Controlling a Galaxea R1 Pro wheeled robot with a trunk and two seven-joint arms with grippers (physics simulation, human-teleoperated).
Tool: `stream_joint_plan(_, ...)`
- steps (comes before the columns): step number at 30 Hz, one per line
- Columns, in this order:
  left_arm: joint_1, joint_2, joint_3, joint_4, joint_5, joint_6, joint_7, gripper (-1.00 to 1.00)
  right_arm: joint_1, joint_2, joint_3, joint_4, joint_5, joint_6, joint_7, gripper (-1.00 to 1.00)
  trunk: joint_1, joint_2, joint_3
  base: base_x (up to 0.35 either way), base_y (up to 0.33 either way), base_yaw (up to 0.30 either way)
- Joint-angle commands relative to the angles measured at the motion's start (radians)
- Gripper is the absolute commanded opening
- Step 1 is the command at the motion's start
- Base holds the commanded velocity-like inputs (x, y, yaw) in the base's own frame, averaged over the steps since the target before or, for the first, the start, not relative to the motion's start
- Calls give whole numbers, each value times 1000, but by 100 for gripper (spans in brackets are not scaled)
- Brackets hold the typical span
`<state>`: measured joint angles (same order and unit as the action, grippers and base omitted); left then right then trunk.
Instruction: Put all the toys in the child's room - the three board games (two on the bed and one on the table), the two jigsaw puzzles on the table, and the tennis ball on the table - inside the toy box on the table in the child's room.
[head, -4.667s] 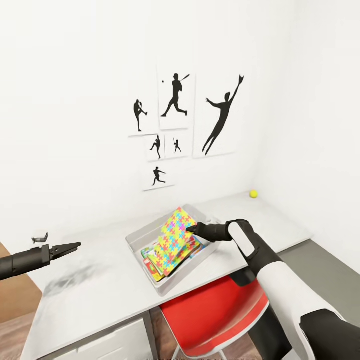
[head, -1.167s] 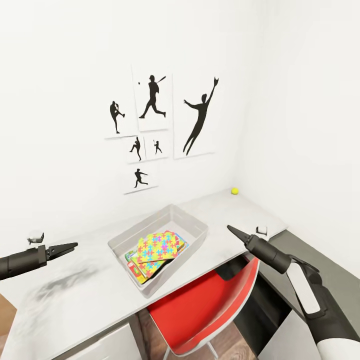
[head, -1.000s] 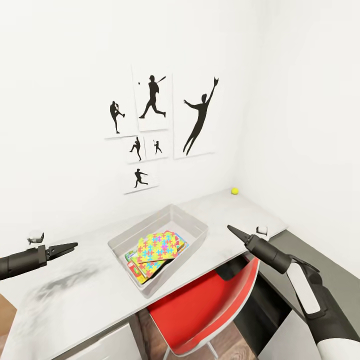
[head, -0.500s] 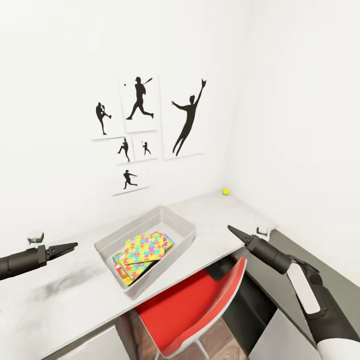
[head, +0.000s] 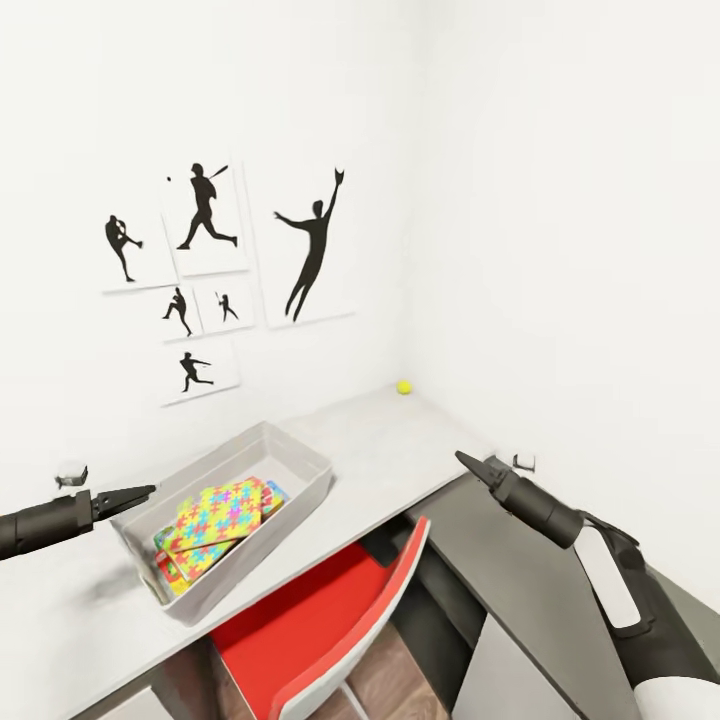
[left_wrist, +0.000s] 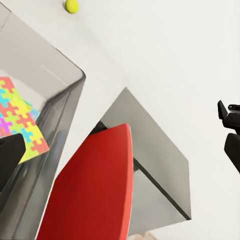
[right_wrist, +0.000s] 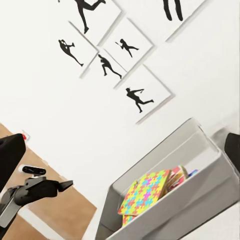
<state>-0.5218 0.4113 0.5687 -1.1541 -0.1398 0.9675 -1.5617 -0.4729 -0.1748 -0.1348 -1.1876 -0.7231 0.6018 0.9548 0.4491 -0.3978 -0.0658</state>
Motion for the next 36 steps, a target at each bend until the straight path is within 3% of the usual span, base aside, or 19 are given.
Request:
stream_joint_plan(1, -1, 0, 2, -1, -10, 10, -9, 100, -1, 0, 0, 1, -6, 6, 0, 100, 1, -2, -1, 169, -59, -120)
stream_joint_plan(10, 0, 1, 2, -5, -10, 10, -9, 100, -1, 1, 1, 4, -5, 6, -13, 100, 1, -2, 1, 149, -88, -27)
stream_joint_plan(16, 13, 16, 21, -70, -3, 14, -9, 100, -1, 0, 0, 3, -4, 7, -25, 100, 1, -2, 1, 24, -24, -2)
stream_joint_plan(19, 27, 25, 48, -122, 51, 23, -9, 100, -1, 1, 0, 3, -3, 7, -26, 100, 1, -2, 1, 5, -5, 0)
stream_joint_plan(20, 31, 28, 56, -150, 99, 33, -9, 100, -1, 1, 1, 3, -3, 7, -26, 100, 1, -2, 1, 2, -2, 0)
stream_joint_plan(21, 33, 29, 59, -162, 124, 41, -9, 100, -1, 1, 1, 3, -3, 7, -26, 100, 1, -2, 1, 2, -2, 0)
stream_joint_plan(23, 36, 30, 58, -187, 186, 58, -9, 100, -1, 1, 1, 3, -2, 7, -27, 100, 1, -2, 1, 1, -1, 0)
stream_joint_plan(25, 38, 28, 40, -199, 218, 62, -9, 100, -1, 0, 1, 2, -1, 7, -26, 100, 1, -2, 1, 40, -1, 0)
stream_joint_plan(30, 41, 25, -18, -203, 243, 46, -9, 100, -1, 0, 1, -3, -1, 7, -27, 100, 1, -2, 1, 178, 29, 0)
stream_joint_plan(36, 42, 22, -31, -202, 247, 41, -9, 100, -1, 0, 0, -5, -1, 7, -27, 100, 1, -2, 1, 159, 26, 0)
